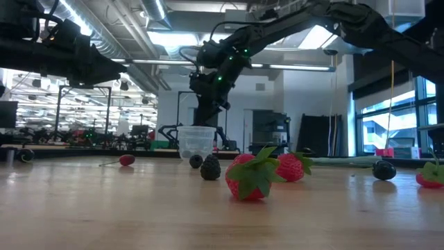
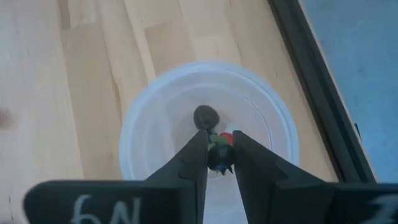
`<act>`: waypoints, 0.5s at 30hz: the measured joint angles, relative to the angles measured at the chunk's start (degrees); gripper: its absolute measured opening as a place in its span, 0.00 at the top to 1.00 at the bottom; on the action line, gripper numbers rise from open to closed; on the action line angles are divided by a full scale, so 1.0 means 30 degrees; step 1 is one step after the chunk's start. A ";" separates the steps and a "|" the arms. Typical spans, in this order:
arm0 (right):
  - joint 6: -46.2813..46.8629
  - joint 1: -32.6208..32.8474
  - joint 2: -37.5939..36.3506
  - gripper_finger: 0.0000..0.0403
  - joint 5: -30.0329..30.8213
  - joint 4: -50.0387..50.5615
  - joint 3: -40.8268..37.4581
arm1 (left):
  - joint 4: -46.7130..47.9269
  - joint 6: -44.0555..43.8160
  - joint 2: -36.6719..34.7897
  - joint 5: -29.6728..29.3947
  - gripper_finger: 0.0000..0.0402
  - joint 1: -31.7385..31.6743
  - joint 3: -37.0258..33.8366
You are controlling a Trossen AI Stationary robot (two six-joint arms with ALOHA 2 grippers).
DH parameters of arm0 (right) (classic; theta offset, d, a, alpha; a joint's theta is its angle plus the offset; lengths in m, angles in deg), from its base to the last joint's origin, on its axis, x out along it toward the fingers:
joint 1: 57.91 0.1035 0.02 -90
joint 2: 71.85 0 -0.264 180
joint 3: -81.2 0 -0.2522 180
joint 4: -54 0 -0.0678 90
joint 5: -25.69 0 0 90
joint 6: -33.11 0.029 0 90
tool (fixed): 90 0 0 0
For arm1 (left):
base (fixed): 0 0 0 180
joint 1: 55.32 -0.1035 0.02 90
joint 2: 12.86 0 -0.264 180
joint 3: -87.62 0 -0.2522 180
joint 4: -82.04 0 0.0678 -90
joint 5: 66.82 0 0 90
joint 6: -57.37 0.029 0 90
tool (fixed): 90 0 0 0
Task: Pick and placing Produce into tupperware
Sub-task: Put the blueberry into the transparent container
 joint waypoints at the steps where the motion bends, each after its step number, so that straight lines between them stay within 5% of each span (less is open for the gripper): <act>1: 0.0000 0.0000 0.0000 0.81 0.0000 0.0011 0.0000 | 0.0000 -0.0002 -0.0003 0.0000 0.38 -0.0002 0.0002; 15: -0.0518 0.0015 -0.0007 0.73 0.0000 -0.0189 0.0000 | 0.0000 0.0002 0.0000 0.0000 0.38 0.0005 -0.0002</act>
